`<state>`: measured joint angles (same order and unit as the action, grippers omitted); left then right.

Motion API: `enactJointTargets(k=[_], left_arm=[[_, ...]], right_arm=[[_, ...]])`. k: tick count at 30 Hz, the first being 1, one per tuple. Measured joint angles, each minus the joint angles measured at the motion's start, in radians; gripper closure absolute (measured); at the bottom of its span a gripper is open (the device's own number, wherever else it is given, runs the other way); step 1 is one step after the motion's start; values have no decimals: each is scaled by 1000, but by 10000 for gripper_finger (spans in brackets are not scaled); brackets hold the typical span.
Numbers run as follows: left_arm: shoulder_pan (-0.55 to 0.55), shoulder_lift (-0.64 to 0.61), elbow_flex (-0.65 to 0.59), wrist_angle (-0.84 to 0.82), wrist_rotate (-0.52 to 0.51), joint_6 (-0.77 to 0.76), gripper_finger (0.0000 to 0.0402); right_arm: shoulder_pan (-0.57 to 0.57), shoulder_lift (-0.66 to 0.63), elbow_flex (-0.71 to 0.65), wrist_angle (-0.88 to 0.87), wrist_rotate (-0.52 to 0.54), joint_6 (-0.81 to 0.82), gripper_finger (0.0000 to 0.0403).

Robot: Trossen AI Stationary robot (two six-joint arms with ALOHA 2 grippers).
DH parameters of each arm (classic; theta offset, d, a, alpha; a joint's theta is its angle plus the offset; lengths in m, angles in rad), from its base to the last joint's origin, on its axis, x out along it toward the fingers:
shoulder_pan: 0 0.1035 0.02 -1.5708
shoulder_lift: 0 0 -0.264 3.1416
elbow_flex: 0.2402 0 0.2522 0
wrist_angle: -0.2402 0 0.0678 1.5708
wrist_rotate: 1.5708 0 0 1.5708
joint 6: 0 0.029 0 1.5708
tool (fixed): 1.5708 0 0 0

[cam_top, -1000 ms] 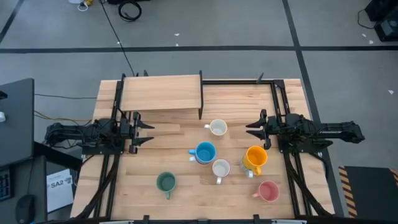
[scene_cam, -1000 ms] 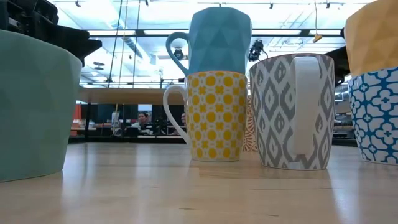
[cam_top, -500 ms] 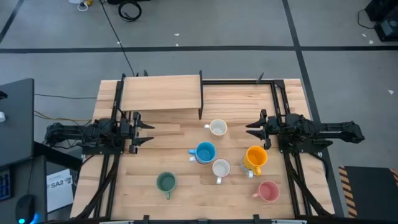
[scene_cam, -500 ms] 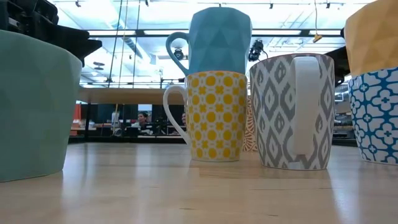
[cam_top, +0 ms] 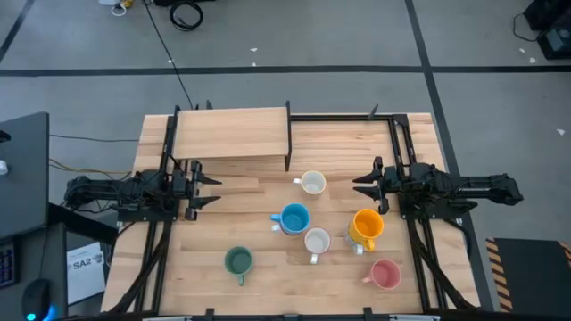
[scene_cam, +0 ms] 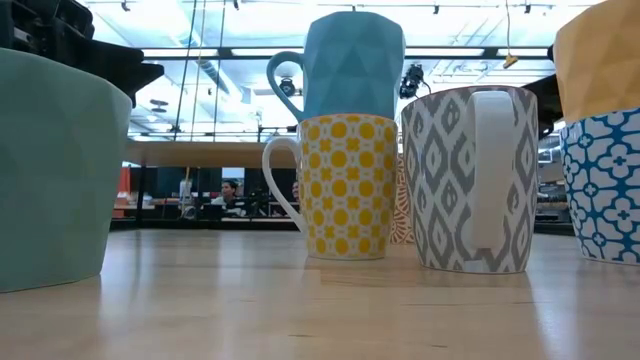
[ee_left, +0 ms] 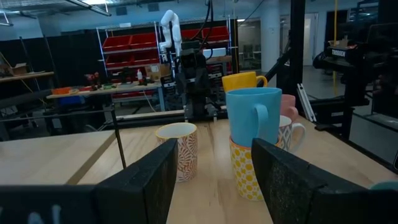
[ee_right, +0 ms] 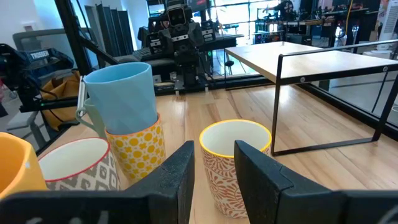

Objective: Place coffee mugs

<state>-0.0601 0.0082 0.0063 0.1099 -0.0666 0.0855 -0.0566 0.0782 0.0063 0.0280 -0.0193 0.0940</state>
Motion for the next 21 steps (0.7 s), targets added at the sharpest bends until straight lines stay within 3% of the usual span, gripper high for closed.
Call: enactJointTargets(k=[10, 15, 21], left_arm=[[-6, 57, 0, 228, 91, -102, 189], [-49, 189, 1, 384, 90, -102, 189], [-103, 408, 105, 391, 79, -100, 189]], right_arm=[[0, 0, 0, 0, 0, 0, 284], [0, 0, 0, 0, 0, 0, 284], [0, 0, 0, 0, 0, 0, 284]])
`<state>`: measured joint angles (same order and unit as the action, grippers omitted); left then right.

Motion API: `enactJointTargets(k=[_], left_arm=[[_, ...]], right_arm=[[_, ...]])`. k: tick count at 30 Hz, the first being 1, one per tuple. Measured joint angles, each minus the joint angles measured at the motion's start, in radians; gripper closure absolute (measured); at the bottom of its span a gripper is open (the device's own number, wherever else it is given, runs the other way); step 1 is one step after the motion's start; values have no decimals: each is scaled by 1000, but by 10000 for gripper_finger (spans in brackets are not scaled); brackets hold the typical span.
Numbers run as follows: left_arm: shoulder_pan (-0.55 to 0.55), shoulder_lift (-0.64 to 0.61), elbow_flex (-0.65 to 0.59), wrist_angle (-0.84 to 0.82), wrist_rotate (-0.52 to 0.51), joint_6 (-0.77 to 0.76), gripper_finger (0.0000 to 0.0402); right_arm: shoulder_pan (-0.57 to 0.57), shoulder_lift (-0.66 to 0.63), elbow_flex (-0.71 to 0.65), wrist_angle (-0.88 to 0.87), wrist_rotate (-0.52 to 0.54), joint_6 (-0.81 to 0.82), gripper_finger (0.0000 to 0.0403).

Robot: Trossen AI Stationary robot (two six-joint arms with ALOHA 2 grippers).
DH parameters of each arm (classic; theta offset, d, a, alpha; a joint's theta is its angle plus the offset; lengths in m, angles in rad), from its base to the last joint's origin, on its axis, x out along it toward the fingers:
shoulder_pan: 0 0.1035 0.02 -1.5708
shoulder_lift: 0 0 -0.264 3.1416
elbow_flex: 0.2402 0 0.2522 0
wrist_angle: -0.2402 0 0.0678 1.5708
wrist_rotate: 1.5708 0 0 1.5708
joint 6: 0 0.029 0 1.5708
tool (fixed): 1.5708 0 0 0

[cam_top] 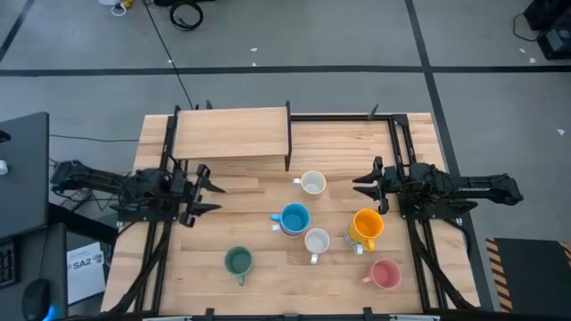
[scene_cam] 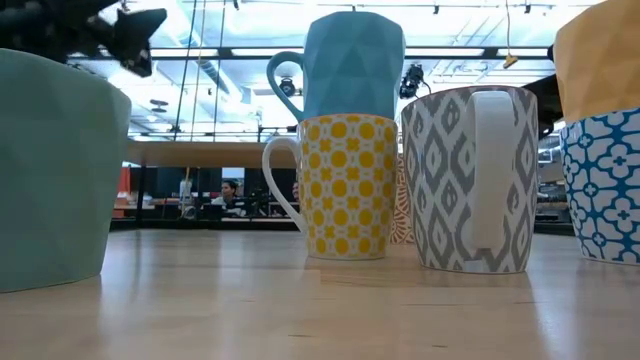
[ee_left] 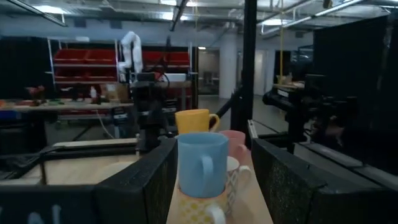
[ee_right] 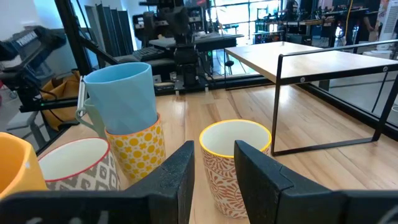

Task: Place coffee mugs
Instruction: Put the blue mug on the shelf

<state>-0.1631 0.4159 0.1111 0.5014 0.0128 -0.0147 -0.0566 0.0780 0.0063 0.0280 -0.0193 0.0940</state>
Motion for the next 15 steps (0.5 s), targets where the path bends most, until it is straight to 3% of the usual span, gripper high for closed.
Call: enactJointTargets(k=[15], left_arm=[[-90, 540, 356, -34, -19, 0, 189]], right_arm=[[0, 0, 0, 0, 0, 0, 284]])
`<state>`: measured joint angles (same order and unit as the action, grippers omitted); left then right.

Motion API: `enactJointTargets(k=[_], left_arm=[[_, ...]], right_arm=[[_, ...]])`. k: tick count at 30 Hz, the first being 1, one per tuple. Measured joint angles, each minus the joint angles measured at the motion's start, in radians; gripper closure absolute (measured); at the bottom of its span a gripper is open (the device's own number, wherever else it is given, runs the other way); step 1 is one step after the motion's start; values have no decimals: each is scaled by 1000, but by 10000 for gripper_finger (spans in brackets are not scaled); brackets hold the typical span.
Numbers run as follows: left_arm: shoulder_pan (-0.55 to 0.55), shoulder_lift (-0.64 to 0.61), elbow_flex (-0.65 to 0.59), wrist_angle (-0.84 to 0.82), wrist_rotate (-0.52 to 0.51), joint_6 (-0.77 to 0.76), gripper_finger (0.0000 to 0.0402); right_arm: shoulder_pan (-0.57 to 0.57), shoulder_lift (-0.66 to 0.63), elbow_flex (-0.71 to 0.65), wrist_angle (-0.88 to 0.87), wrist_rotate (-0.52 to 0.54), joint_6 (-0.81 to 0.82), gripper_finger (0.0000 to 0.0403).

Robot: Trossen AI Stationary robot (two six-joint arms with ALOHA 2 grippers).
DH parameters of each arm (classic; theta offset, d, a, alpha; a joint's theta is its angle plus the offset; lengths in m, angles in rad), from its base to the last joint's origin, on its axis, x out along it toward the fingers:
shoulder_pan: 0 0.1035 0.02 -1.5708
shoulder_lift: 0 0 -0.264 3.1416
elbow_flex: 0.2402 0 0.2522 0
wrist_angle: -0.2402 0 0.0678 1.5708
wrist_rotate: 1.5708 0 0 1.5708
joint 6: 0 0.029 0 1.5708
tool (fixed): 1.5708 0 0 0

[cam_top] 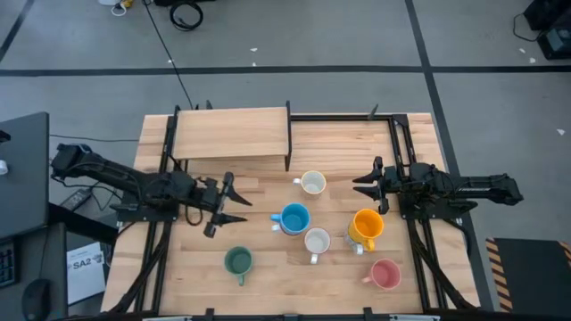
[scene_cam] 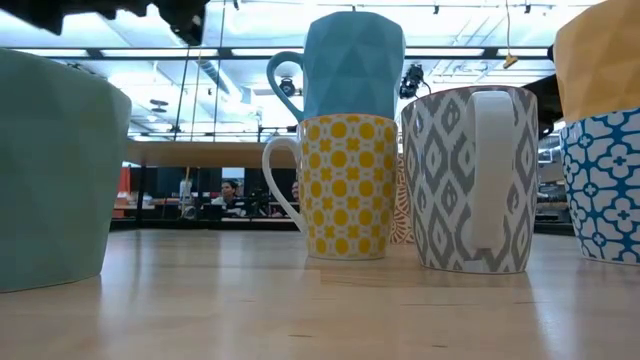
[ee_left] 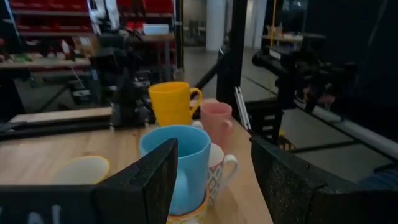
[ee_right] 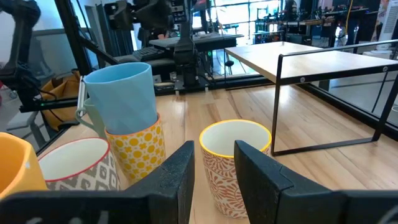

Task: Place coffee mugs
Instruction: Put the blue mug on the shelf

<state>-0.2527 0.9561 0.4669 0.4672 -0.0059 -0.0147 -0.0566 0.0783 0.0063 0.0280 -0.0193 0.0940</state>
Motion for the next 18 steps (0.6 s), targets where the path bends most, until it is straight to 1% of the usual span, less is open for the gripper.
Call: enactJointTargets(k=[4, 8, 15, 18], left_arm=[[-10, 109, 69, 0, -2, 0, 189], [-11, 201, 112, -2, -4, -1, 189], [-9, 323, 138, -1, -118, -1, 189], [-8, 362, 138, -1, -142, -1, 189]], right_arm=[[0, 0, 0, 0, 0, 0, 284], [0, 0, 0, 0, 0, 0, 284], [0, 0, 0, 0, 0, 0, 284], [0, 0, 0, 0, 0, 0, 284]])
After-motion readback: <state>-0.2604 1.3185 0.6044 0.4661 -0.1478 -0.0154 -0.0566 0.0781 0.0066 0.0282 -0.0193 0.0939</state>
